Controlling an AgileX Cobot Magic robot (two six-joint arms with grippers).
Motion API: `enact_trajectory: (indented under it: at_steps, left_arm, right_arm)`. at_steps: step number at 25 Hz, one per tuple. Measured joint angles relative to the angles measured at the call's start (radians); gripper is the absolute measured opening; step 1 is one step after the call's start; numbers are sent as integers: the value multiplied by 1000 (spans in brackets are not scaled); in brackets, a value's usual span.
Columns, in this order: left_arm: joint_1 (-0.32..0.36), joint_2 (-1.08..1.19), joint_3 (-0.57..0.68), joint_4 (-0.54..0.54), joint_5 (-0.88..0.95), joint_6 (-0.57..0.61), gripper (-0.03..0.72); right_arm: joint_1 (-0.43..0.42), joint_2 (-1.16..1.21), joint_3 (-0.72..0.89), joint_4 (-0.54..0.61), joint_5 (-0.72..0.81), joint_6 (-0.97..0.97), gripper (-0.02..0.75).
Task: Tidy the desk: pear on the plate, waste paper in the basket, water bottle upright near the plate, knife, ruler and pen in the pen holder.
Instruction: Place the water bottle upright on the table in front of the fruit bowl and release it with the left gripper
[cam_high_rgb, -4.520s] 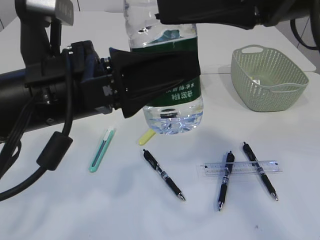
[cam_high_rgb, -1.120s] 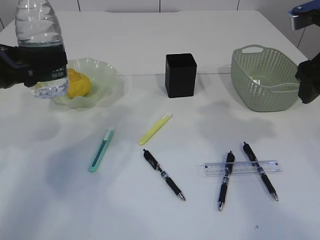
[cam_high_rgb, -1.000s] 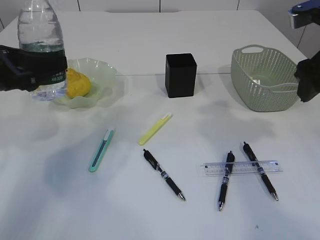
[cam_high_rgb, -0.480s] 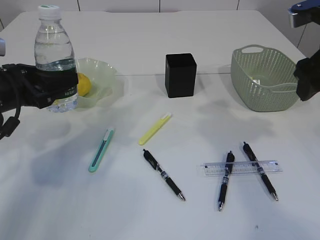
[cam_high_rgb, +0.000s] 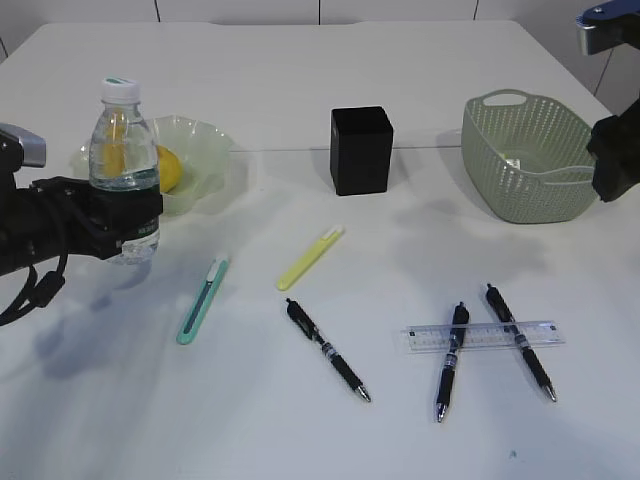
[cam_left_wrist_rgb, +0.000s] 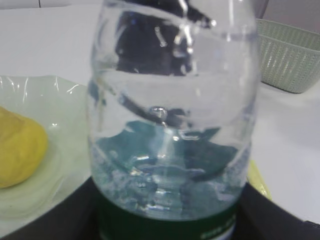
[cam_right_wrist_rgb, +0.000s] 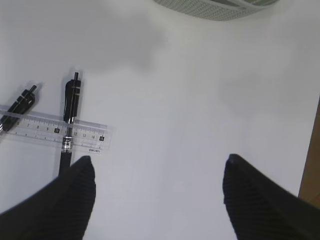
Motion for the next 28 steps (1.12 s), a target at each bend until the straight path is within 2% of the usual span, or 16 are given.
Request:
enact_trajectory:
  at_steps: [14,28]
  left_arm:
    - [0,147,-4,-12,-1,44,384]
    - [0,263,-46,-60,-139,119,384]
  right_arm:
    - [0,0,0,0,0,0,587]
    - [0,2,0,0,-2,0,587]
